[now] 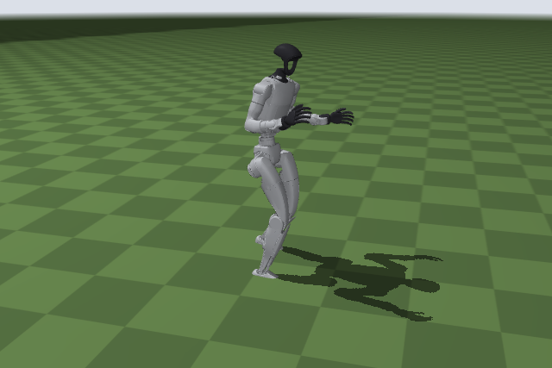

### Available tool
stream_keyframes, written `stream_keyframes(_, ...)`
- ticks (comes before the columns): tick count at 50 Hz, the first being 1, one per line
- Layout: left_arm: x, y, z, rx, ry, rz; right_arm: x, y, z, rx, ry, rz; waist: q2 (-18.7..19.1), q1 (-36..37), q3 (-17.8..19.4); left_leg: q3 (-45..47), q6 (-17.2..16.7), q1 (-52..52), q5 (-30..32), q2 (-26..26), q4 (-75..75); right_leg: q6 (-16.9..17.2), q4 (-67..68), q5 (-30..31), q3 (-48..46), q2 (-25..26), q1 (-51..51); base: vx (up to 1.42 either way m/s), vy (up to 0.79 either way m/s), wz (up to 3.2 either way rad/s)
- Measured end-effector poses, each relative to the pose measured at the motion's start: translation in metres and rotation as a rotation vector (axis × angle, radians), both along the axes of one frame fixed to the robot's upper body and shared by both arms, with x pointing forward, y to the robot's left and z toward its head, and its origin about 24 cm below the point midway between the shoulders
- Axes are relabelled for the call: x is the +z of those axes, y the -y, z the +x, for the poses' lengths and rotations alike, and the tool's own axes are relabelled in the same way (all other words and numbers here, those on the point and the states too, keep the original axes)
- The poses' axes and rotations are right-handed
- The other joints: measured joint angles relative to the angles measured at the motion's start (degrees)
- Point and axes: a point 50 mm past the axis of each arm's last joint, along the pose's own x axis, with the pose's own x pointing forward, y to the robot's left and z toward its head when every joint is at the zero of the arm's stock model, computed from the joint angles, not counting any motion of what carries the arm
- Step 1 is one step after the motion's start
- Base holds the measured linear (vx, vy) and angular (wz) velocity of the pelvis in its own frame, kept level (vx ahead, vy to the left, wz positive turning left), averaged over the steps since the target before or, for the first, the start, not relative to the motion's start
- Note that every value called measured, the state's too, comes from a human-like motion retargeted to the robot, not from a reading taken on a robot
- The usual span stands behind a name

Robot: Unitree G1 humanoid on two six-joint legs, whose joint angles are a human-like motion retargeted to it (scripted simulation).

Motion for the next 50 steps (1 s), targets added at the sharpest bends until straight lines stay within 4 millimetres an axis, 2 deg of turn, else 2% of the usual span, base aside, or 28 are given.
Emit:
stream_keyframes(5, -0.052, 0.062, 0.014, -0.339, -0.254, -0.055, -0.043, -0.022, 0.003, 0.129, -0.200, 0.060, -2.20, -1.24, 0.40, 1.25, 2.43, 3.14, -0.76, -3.35, -6.52, 1.81, -2.08, 3.44, 2.70, -3.13, 1.02, -0.15, 0.23, 0.10)
stream_keyframes(7, -0.062, 0.086, 0.019, -0.478, -0.303, -0.072, -0.055, -0.029, 0.003, 0.163, -0.254, 0.085, -2.91, -1.71, 0.94, 1.55, 3.19, 3.88, -0.48, -4.61, -8.25, 2.71, -1.88, 5.42, 3.52, -4.25, 0.89, -0.20, 0.23, 0.10)
stream_keyframes(10, -0.064, 0.114, 0.024, -0.626, -0.310, -0.092, -0.067, -0.036, 0.000, 0.194, -0.299, 0.111, -3.47, -2.12, 1.98, 2.45, 4.14, 3.57, -0.83, -5.75, -7.48, 3.22, 0.06, 6.72, 3.62, -5.25, -0.10, -0.24, 0.22, -0.02)
stream_keyframes(15, -0.046, 0.136, 0.036, -0.754, -0.202, -0.153, -0.058, -0.043, -0.004, 0.241, -0.237, 0.136, -3.69, -2.10, 1.92, 4.43, 4.79, 0.63, 1.50, -6.30, -7.87, 0.76, 2.27, 1.90, -1.13, -7.87, -1.51, -0.26, 0.17, -0.15)
stream_keyframes(17, -0.035, 0.138, 0.045, -0.783, -0.136, -0.198, -0.046, -0.047, -0.003, 0.279, -0.180, 0.141, -3.87, -2.50, 0.86, 4.85, 4.65, -1.32, 3.95, -6.56, -10.34, -0.85, 3.41, -0.30, -4.26, -9.30, -2.22, -0.27, 0.11, -0.11)
stream_keyframes(23, -0.010, 0.151, 0.056, -0.861, -0.002, -0.271, -0.018, -0.069, -0.008, 0.437, -0.062, 0.112, -5.79, -2.43, -0.62, 7.81, 3.95, -7.63, 6.80, -8.11, -8.31, -5.15, 18.83, -7.98, -9.85, -11.28, 0.06, -0.30, 0.05, -0.13)
stream_keyframes(27, 0.014, 0.159, 0.066, -0.911, 0.088, -0.256, 0.006, -0.081, -0.010, 0.533, 0.039, 0.067, -8.12, -2.45, -2.65, 9.62, 3.88, -11.69, 10.73, -10.72, -11.01, -5.14, 24.90, -8.95, -9.51, -10.71, 3.98, -0.31, 0.00, -0.04)
stream_keyframes(29, 0.028, 0.161, 0.072, -0.929, 0.141, -0.244, 0.020, -0.086, -0.011, 0.579, 0.096, 0.040, -8.79, -2.34, -3.47, 10.38, 3.76, -12.92, 13.43, -11.41, -14.25, -4.62, 23.68, -8.84, -8.46, -9.43, 6.00, -0.31, -0.02, -0.06)
stream_keyframes(33, 0.044, 0.166, 0.076, -0.948, 0.218, -0.252, 0.036, -0.097, -0.015, 0.648, 0.165, -0.020, -8.94, -2.47, -4.34, 12.00, 2.84, -15.75, 16.52, -11.53, -16.11, -4.82, 16.93, -11.61, -6.06, -6.68, 9.77, -0.33, -0.03, -0.09)
stream_keyframes(38, 0.053, 0.167, 0.075, -0.946, 0.282, -0.275, 0.044, -0.104, -0.017, 0.680, 0.204, -0.090, -7.59, -3.64, -3.84, 13.98, 0.37, -18.85, 19.24, -9.59, -16.33, -8.20, 10.11, -18.38, -6.24, -5.50, 10.28, -0.36, -0.04, -0.18)
stream_keyframes(40, 0.058, 0.165, 0.076, -0.937, 0.314, -0.284, 0.049, -0.105, -0.017, 0.679, 0.224, -0.120, -5.86, -4.34, -3.65, 14.46, -0.87, -18.86, 21.37, -7.70, -19.92, -9.10, 6.56, -17.78, -6.71, -4.04, 9.62, -0.35, -0.04, -0.19)
stream_keyframes(43, 0.053, 0.163, 0.072, -0.914, 0.316, -0.299, 0.049, -0.102, -0.020, 0.659, 0.230, -0.133, -6.17, -6.07, -3.08, 16.33, -0.58, -20.12, 18.87, -7.66, -19.19, -8.75, 6.93, -17.75, -6.88, -5.12, 8.16, -0.35, -0.02, -0.07)
stream_keyframes(45, 0.055, 0.158, 0.072, -0.894, 0.336, -0.302, 0.054, -0.099, -0.021, 0.645, 0.256, -0.139, -4.32, -6.41, -3.06, 16.03, -1.10, -19.83, 19.19, -5.85, -22.18, -8.70, 3.75, -15.23, -6.68, -3.48, 7.27, -0.30, 0.01, -0.37)
stream_keyframes(50, 0.056, 0.142, 0.061, -0.812, 0.374, -0.292, 0.061, -0.085, -0.030, 0.588, 0.315, -0.119, -4.75, -7.76, -2.39, 15.78, -0.80, -21.80, 14.74, -3.77, -9.75, -7.45, 5.49, -14.06, -5.00, -4.07, 5.27, -0.25, 0.04, -0.38)
